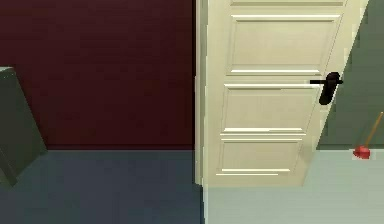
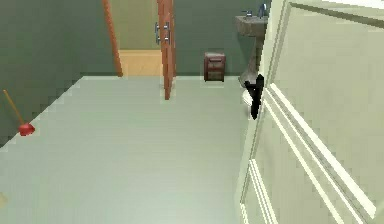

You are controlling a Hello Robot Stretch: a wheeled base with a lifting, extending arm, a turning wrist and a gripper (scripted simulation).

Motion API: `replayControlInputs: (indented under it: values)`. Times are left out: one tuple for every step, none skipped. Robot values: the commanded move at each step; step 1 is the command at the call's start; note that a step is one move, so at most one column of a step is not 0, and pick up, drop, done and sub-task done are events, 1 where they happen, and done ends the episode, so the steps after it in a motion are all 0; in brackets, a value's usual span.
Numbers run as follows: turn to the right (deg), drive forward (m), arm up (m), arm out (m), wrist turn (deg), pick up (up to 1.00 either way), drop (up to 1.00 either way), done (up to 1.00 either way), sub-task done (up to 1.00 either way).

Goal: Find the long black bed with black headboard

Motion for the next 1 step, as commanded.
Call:
replayControlInputs:
  values:
    - [0.0, 0.15, 0.0, 0.0, 0.0, 0.0, 0.0, 0.0, 0.0]
